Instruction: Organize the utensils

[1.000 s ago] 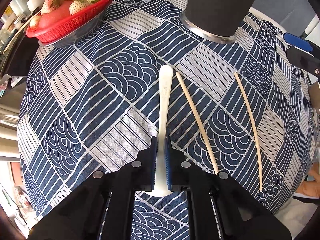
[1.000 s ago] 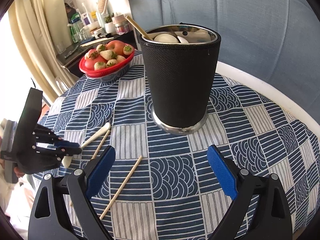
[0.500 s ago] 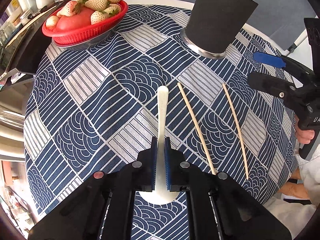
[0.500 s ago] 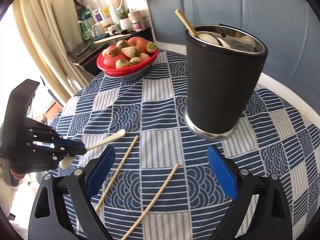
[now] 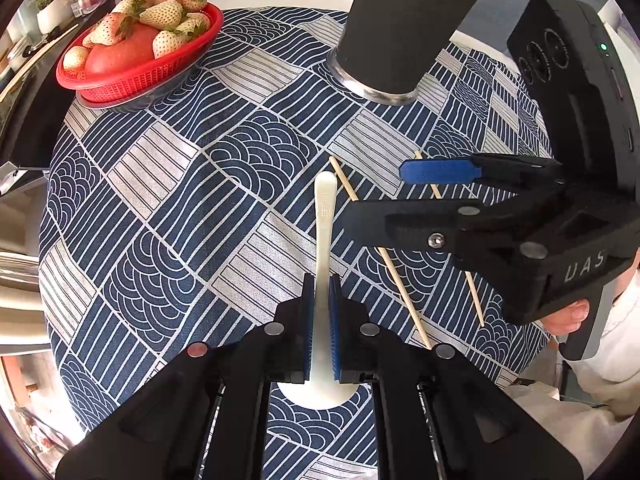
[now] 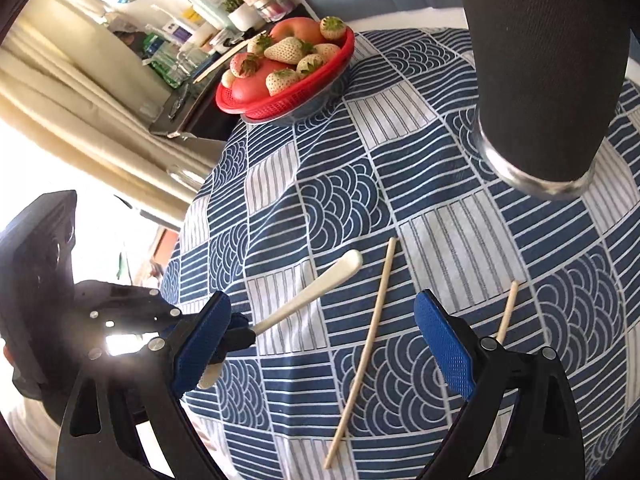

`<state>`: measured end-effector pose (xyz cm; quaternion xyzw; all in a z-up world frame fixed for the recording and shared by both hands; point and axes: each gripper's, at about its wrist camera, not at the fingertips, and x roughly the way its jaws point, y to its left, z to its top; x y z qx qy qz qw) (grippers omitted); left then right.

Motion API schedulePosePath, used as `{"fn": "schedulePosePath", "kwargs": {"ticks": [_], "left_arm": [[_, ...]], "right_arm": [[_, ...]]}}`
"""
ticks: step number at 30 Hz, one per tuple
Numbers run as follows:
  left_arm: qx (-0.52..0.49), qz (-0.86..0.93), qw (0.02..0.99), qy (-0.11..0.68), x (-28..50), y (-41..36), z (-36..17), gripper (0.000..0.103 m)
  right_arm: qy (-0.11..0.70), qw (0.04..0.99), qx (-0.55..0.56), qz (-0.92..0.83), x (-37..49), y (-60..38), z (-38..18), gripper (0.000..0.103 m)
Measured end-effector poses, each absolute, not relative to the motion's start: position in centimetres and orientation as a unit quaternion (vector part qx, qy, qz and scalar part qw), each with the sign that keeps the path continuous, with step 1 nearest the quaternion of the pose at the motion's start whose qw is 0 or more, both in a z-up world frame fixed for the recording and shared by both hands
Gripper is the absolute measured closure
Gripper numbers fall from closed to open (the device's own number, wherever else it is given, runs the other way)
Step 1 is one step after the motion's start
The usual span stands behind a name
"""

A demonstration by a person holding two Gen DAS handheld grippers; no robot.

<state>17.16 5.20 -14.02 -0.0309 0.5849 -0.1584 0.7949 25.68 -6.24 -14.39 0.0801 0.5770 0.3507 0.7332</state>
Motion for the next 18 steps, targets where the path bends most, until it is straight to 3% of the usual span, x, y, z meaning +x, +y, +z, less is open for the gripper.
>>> {"fn": "schedulePosePath", "kwargs": {"ticks": [2,4,9,14,16,18], "left_arm": [[-0.03,-0.169,0.795,0.582,17.0,5.5,-13.8,0.096],[-0.028,-0.182,0.795,0.578,16.8,5.8,-13.6,0.096],[-0.023,-0.21,0.799,0.563,16.6,6.6,-12.7,0.096],[-0.012,-0.238,0.801,0.549,16.4,6.9,-11.8,0.096],[-0.012,-0.247,0.802,0.543,16.3,7.2,-11.6,0.102],[-0.009,-0.258,0.803,0.537,16.2,7.5,-11.1,0.103]], "right_arm": [[0.585,0.73,0.091,0.342,25.7,-5.8,-14.6,0.016],[0.59,0.726,0.102,0.339,25.7,-5.4,-14.8,0.025],[0.592,0.719,0.142,0.335,25.7,-4.6,-14.7,0.034],[0.576,0.723,0.181,0.336,26.1,-4.9,-14.0,0.066],[0.567,0.726,0.198,0.336,26.2,-5.2,-13.8,0.091],[0.557,0.726,0.212,0.342,26.3,-5.4,-13.5,0.098]]}}
